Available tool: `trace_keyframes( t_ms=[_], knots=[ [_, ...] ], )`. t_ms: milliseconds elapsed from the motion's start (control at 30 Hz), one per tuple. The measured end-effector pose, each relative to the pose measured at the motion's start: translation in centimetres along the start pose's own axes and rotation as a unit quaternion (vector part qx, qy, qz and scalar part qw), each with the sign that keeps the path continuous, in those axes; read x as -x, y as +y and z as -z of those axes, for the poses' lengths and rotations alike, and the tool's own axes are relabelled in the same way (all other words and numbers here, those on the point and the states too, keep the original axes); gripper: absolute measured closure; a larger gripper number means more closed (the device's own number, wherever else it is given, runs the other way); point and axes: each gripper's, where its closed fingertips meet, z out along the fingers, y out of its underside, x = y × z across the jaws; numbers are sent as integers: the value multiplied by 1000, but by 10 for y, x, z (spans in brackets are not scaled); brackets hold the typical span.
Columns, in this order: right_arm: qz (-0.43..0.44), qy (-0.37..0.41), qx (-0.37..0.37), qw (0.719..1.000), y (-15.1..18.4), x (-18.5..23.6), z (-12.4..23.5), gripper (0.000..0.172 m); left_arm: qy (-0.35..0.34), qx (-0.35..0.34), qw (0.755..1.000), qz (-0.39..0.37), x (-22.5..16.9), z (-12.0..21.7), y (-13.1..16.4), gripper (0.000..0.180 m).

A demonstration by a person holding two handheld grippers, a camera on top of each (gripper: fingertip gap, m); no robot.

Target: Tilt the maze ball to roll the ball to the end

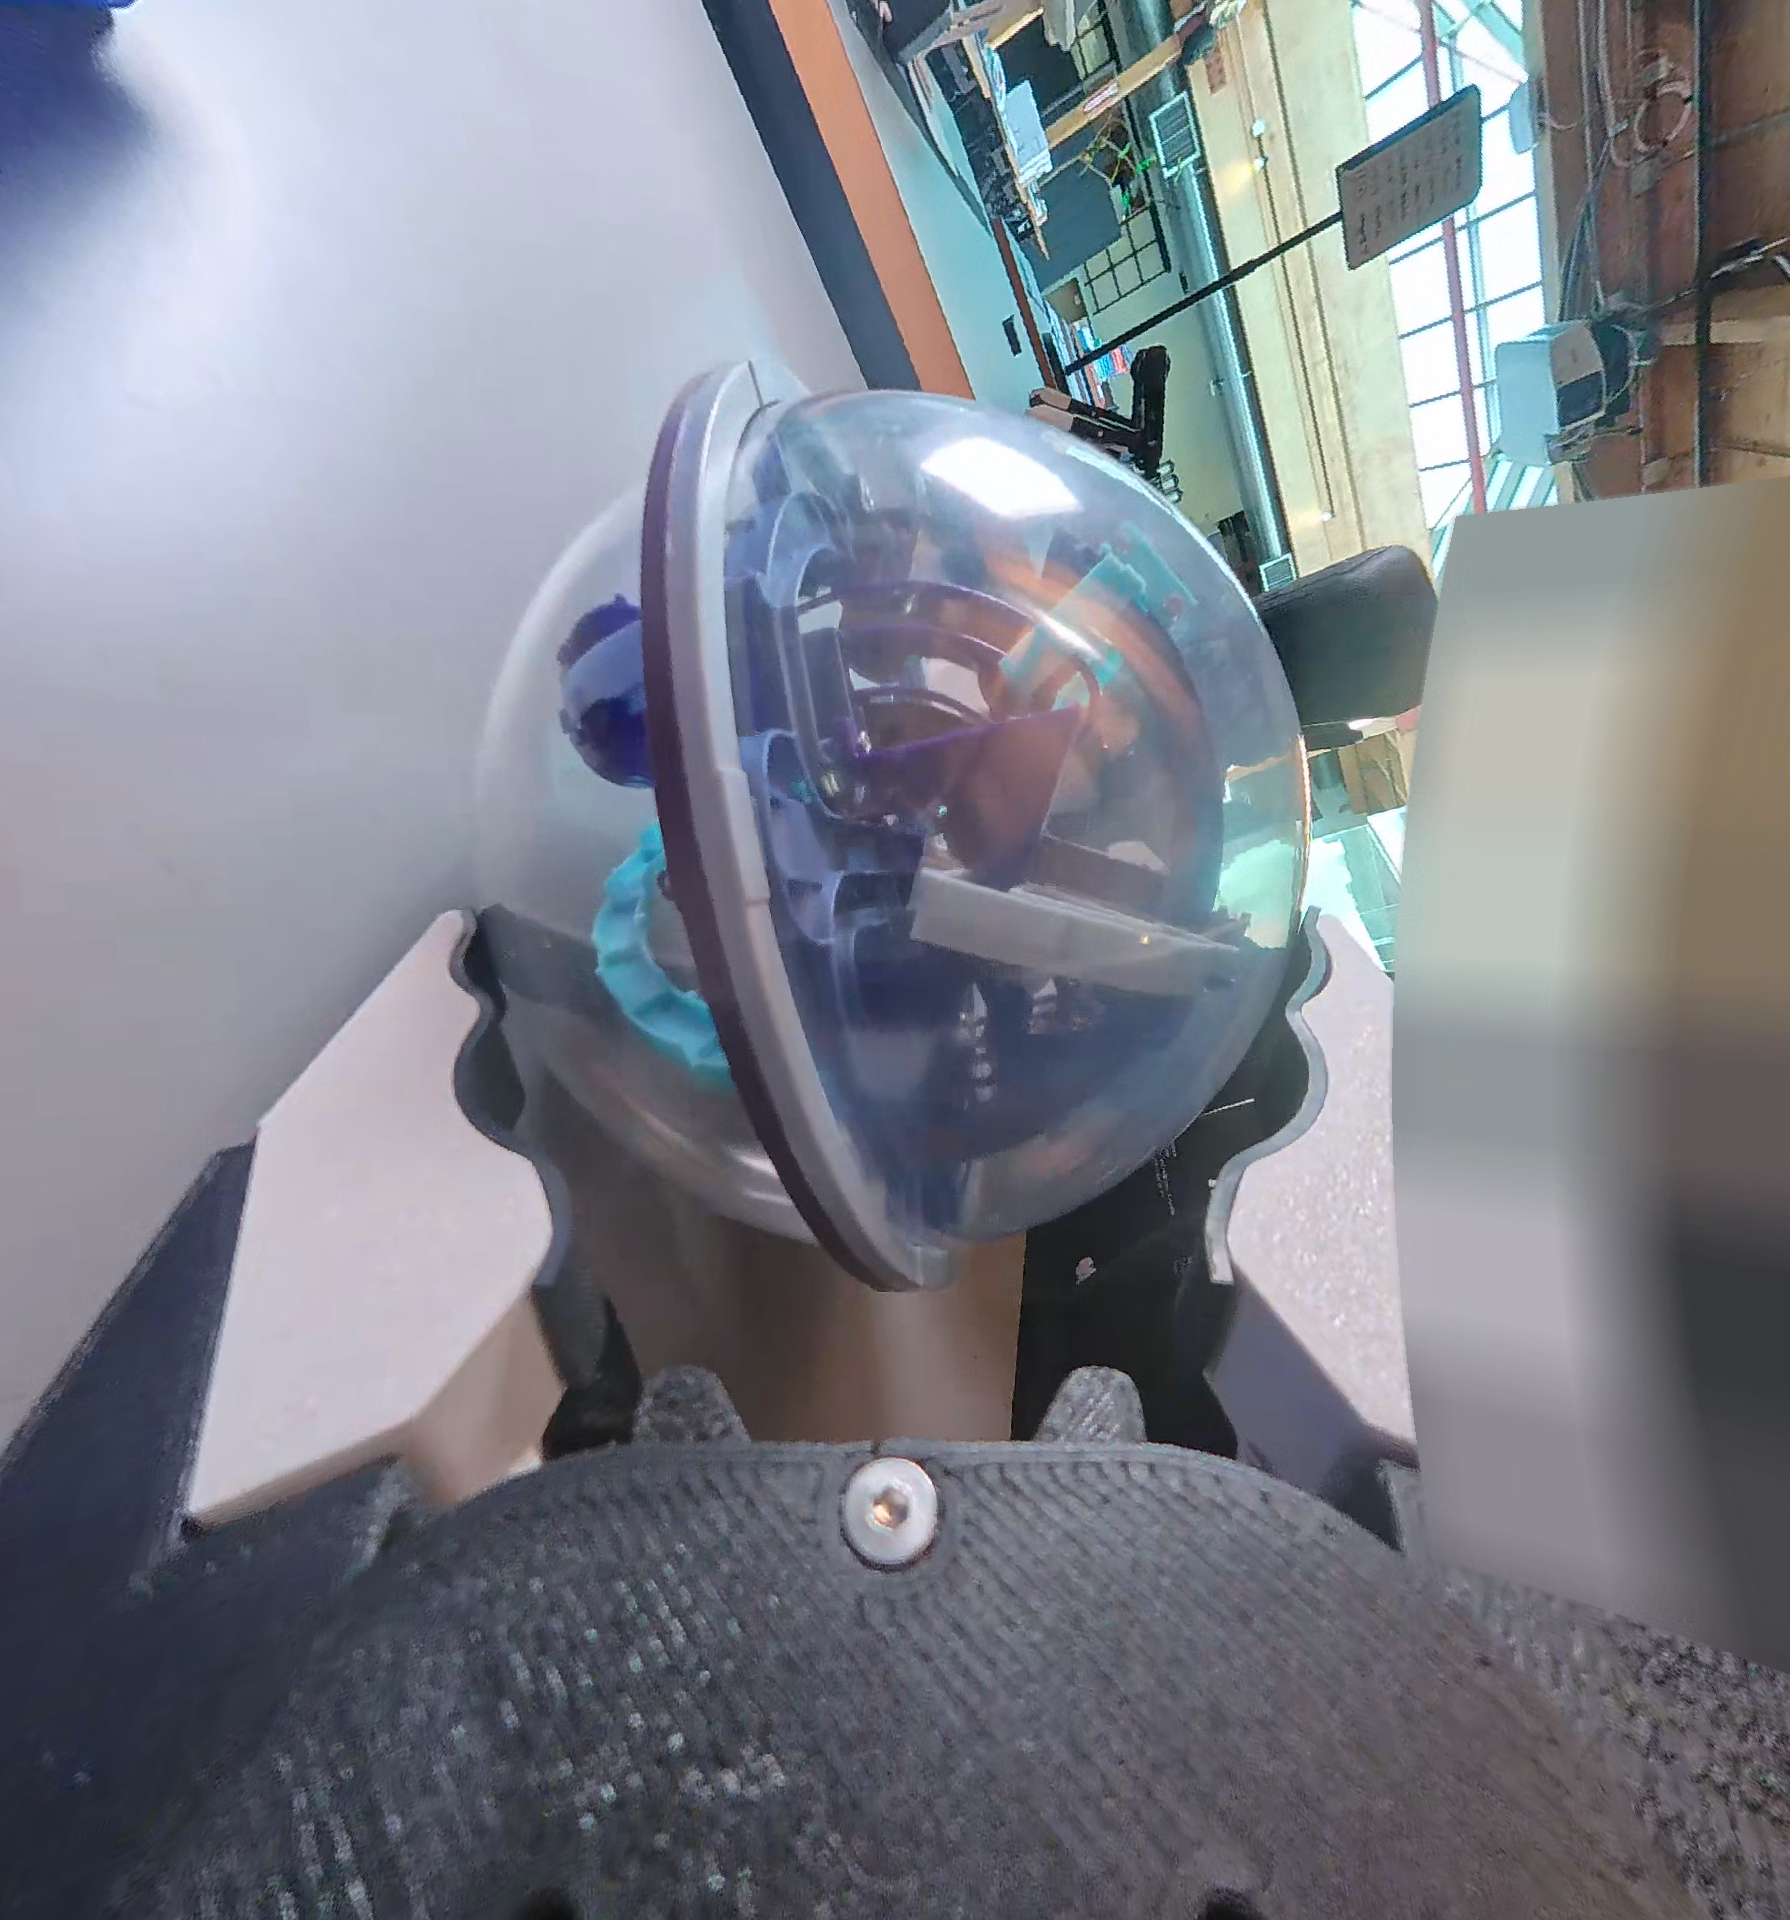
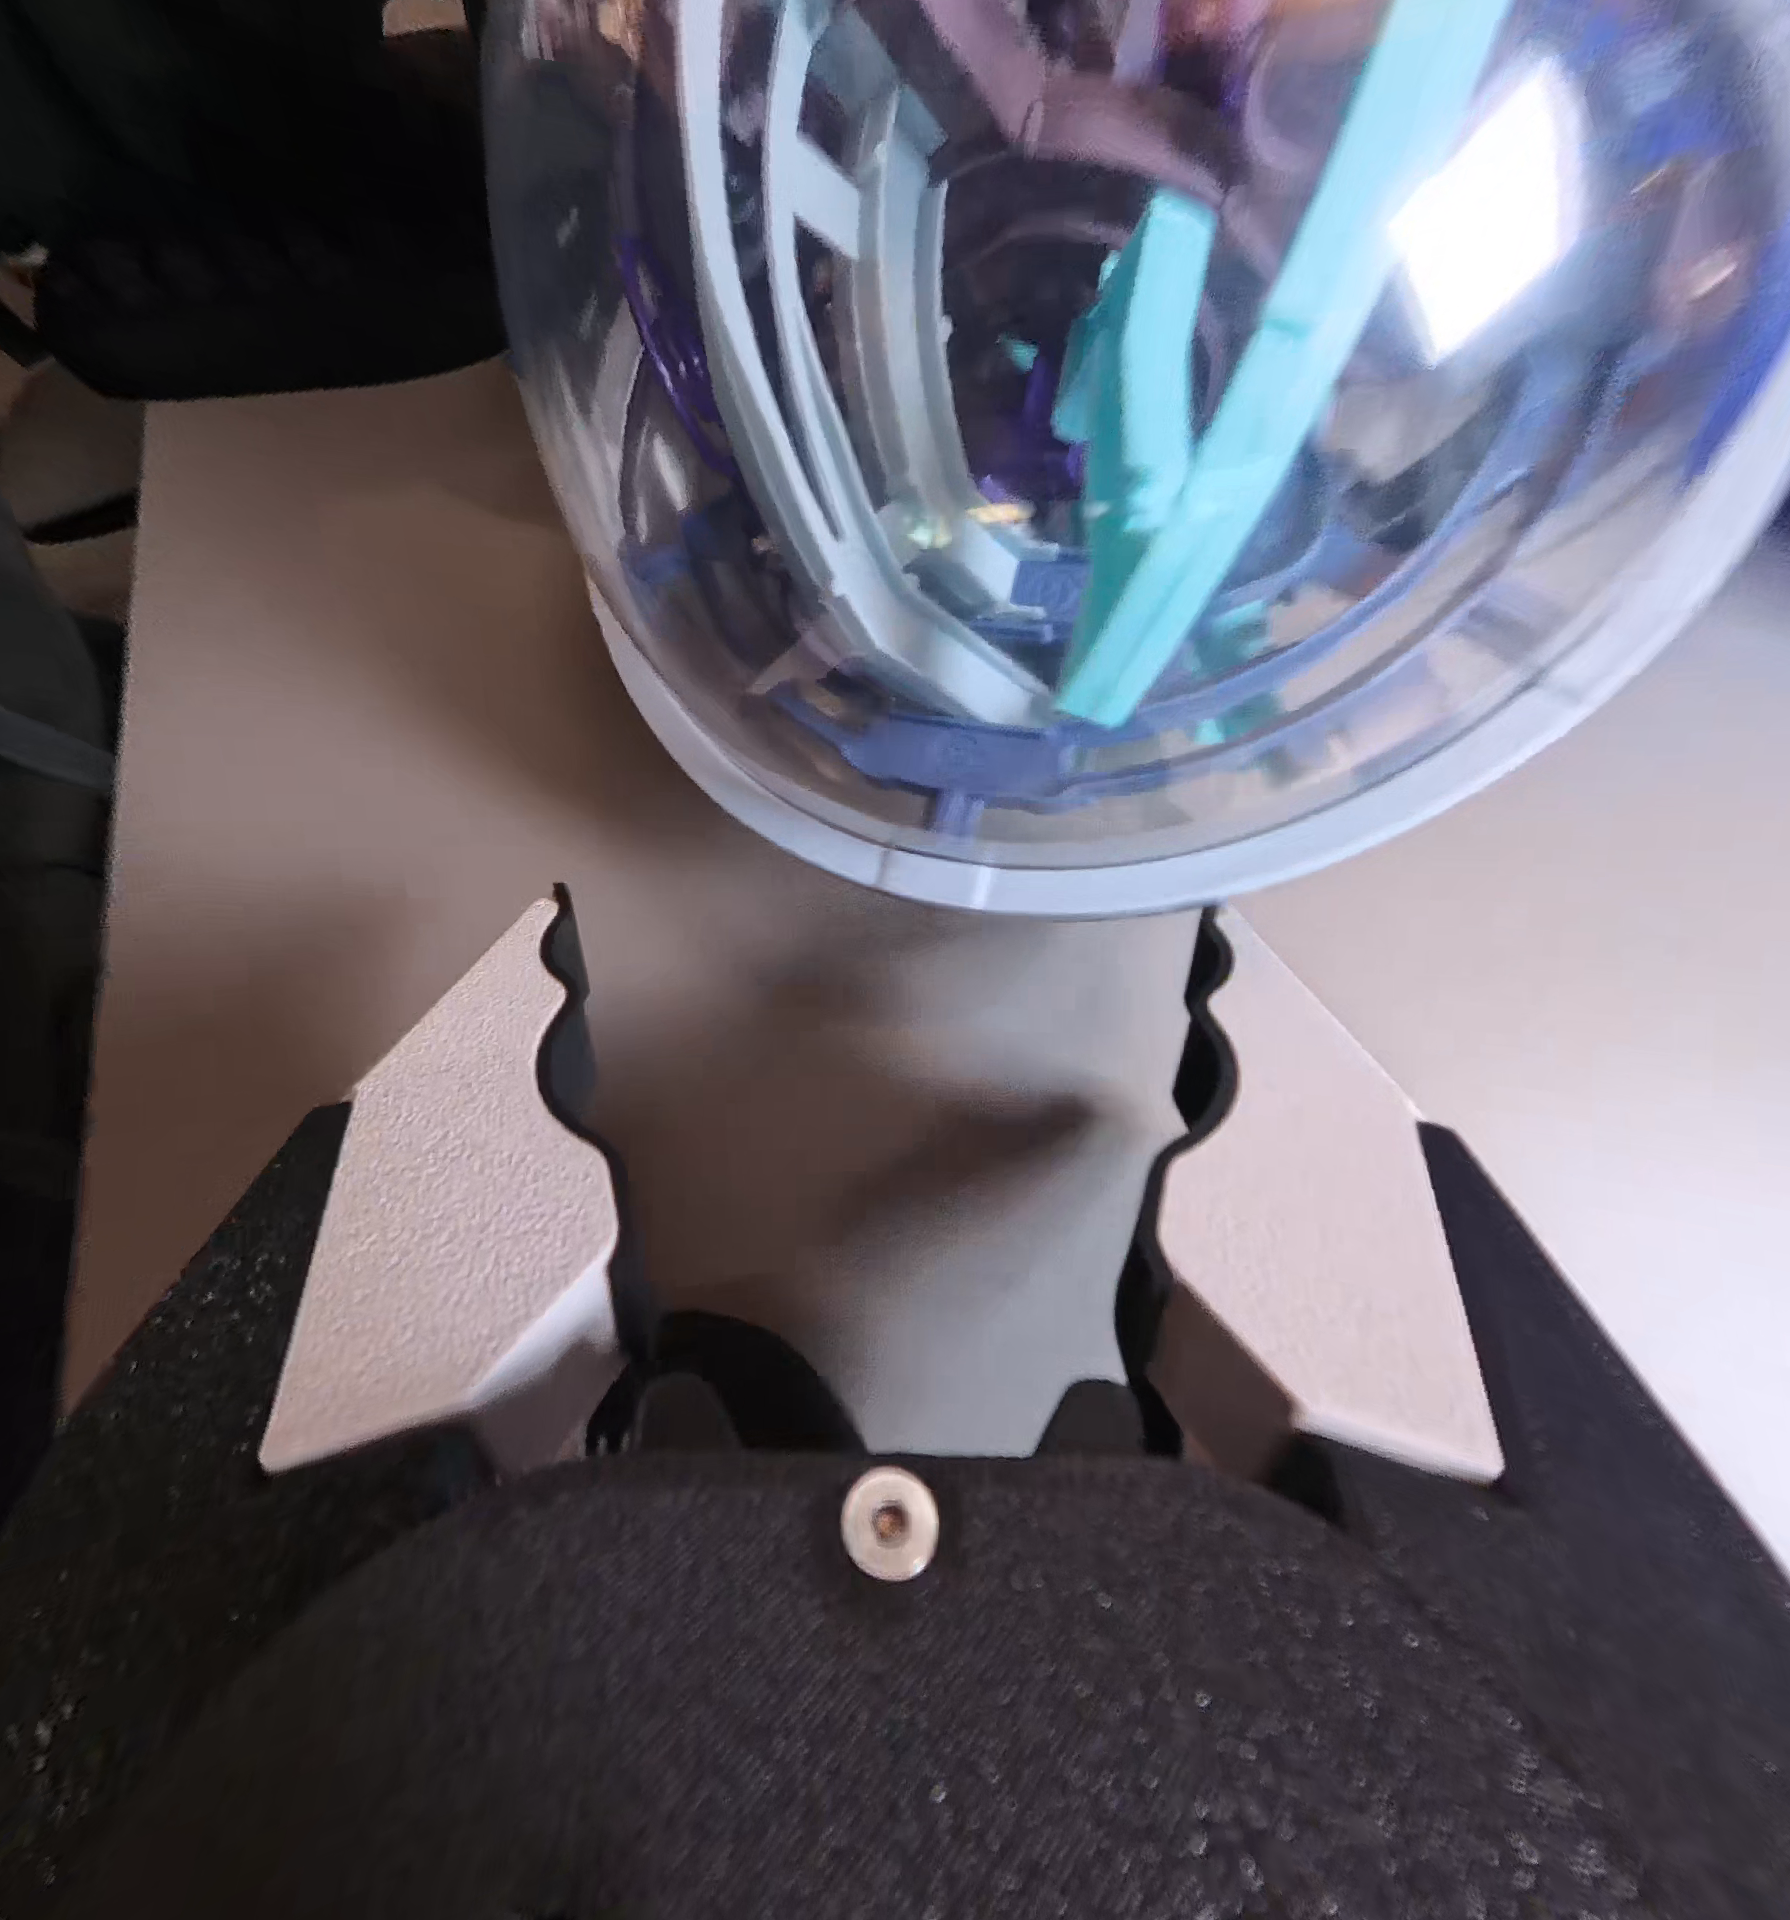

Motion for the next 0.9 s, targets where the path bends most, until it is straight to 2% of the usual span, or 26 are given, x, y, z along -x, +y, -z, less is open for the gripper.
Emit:
trace_keyframes(
  t_ms=[100,200,333,467,633,767,900],
  knots=[
    [75,48,-64,994,-22,-20,15,44,-4,-6,1000,-5,1,-1,-5,38],
    [126,65,-127,982,-51,-26,24,37,-14,-9,1000,-21,1,-5,-12,37],
    [150,79,-145,975,-68,-33,20,37,-19,-19,999,-35,-1,-13,-20,38],
    [98,63,-164,980,-67,-45,18,35,-13,-36,999,-35,2,-15,-30,38],
    [29,42,-174,983,-57,-58,20,36,69,-69,992,-76,-10,-4,-38,26],
    [1,25,-176,984,-52,-60,15,37,87,-73,977,-180,-17,8,-31,26],
    [-39,2,-191,981,-53,-62,15,37,36,-40,957,-286,-5,-1,-13,24]
  ],
)
